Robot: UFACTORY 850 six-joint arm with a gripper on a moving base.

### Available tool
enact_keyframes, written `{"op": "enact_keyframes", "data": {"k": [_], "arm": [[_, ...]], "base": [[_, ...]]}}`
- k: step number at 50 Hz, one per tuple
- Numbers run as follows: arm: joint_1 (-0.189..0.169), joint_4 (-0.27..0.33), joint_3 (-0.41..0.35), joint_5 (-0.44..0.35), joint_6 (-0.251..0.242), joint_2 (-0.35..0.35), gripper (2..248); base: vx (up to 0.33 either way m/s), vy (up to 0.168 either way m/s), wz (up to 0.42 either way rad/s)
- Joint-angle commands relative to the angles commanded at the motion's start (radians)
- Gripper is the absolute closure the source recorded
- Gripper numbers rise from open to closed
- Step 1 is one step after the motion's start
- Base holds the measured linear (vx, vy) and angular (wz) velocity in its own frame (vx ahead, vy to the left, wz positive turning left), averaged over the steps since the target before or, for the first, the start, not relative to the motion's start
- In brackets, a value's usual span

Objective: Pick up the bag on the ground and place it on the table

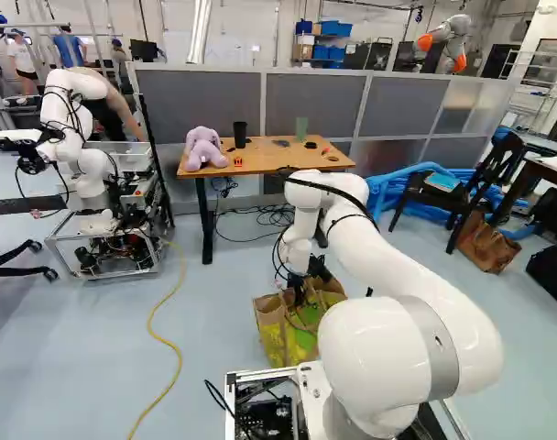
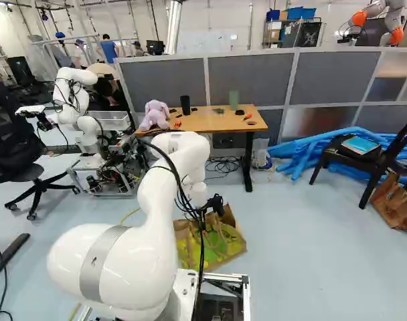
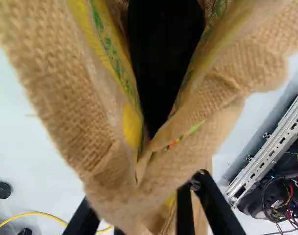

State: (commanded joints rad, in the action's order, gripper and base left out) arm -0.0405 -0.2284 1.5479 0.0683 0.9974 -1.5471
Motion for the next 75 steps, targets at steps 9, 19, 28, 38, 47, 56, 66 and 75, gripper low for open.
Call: {"op": "enact_keyframes", "data": {"k": [9,19,28,38,47,56,66,75], "arm": [[0.000,0.000,0.000,0.000,0.000,0.000,215],[0.000,0.000,-0.001,0.000,0.000,0.001,216],[0.000,0.000,-0.024,0.000,0.000,0.025,216],[0.000,0.000,-0.059,0.000,0.000,0.062,216],[0.000,0.000,-0.092,0.000,0.000,0.096,216],[0.000,0.000,-0.123,0.000,0.000,0.131,216],[0.000,0.000,-0.158,0.000,0.000,0.169,216],[0.000,0.000,-0.188,0.000,0.000,0.203,216]], "base": [[0.000,0.000,0.000],[0.000,0.000,0.000],[0.000,0.000,0.000],[0.000,0.000,0.000],[0.000,0.000,0.000],[0.000,0.000,0.000],[0.000,0.000,0.000],[0.000,0.000,0.000]]}}
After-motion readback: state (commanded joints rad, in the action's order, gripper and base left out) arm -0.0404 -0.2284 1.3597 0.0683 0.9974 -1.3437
